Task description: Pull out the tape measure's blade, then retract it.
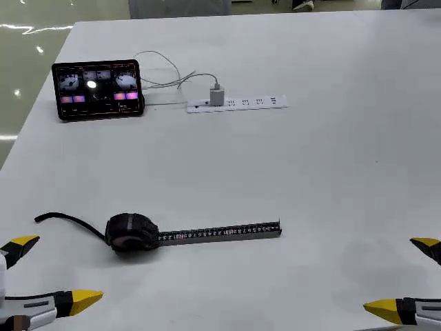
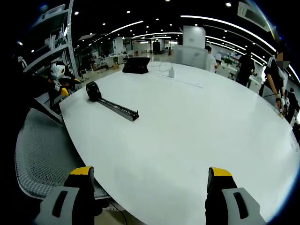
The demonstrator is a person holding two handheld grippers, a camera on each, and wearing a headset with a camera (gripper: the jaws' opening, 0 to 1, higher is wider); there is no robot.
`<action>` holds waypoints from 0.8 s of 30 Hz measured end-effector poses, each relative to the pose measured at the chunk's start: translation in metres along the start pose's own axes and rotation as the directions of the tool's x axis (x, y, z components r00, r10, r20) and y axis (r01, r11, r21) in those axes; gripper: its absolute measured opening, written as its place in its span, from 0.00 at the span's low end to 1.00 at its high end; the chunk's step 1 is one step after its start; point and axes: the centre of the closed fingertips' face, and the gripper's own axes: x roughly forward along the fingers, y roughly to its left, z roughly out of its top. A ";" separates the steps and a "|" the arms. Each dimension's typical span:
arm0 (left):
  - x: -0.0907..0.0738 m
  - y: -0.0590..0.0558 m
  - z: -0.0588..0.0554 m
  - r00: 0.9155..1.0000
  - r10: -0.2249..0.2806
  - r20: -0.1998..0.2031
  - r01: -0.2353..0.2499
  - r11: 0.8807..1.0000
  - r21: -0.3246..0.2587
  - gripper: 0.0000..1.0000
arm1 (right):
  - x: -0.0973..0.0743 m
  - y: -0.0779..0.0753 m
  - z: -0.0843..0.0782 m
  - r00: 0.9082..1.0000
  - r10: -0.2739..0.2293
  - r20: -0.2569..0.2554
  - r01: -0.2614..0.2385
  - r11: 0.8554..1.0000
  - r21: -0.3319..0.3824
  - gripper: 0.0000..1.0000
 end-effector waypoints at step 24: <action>0.036 -0.020 0.034 0.998 0.062 -0.016 -0.063 0.998 -0.009 0.99 | 0.022 -0.004 0.053 0.996 0.069 -0.060 -0.078 0.981 -0.178 0.99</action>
